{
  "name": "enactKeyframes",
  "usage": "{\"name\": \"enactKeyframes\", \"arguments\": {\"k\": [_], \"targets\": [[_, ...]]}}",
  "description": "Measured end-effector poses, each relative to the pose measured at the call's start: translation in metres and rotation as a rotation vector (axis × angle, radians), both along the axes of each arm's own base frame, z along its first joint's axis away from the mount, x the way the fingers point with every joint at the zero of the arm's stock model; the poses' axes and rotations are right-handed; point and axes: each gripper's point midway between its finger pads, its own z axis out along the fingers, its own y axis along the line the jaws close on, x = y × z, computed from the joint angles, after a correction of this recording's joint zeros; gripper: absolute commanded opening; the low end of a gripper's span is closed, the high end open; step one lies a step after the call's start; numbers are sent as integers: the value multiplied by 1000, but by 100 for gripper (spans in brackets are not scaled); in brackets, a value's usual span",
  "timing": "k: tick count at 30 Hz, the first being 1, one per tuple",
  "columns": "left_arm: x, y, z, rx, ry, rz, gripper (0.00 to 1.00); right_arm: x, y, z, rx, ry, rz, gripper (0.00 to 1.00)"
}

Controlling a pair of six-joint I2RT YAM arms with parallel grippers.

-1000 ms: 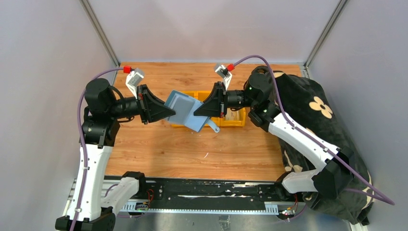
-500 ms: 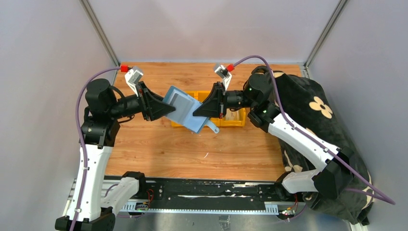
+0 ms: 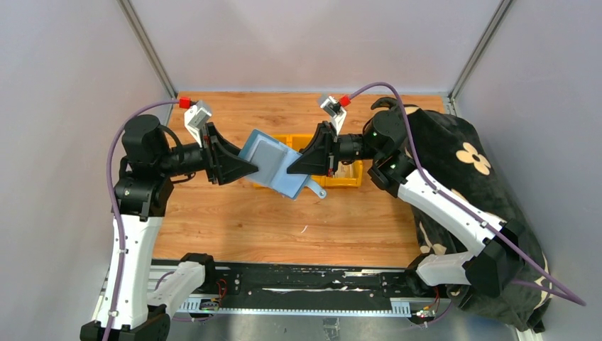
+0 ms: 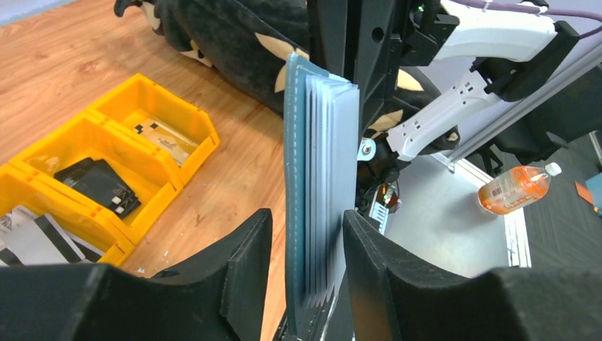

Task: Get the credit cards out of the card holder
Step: Remove the credit card from the card holder.

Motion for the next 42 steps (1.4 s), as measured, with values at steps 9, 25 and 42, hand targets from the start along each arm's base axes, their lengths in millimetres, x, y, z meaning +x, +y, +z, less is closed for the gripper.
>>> {"name": "enactKeyframes", "arguments": {"k": [9,25,42], "targets": [[-9,-1,8,2,-14,-47,46,-2,-1,-2,-8,4,8,0],[-3,8,11,20,-15,-40,35,-1,-3,-3,-12,0,11,0],[-2,14,20,-1,-31,-31,24,0,-4,-3,-13,-1,8,0]]}}
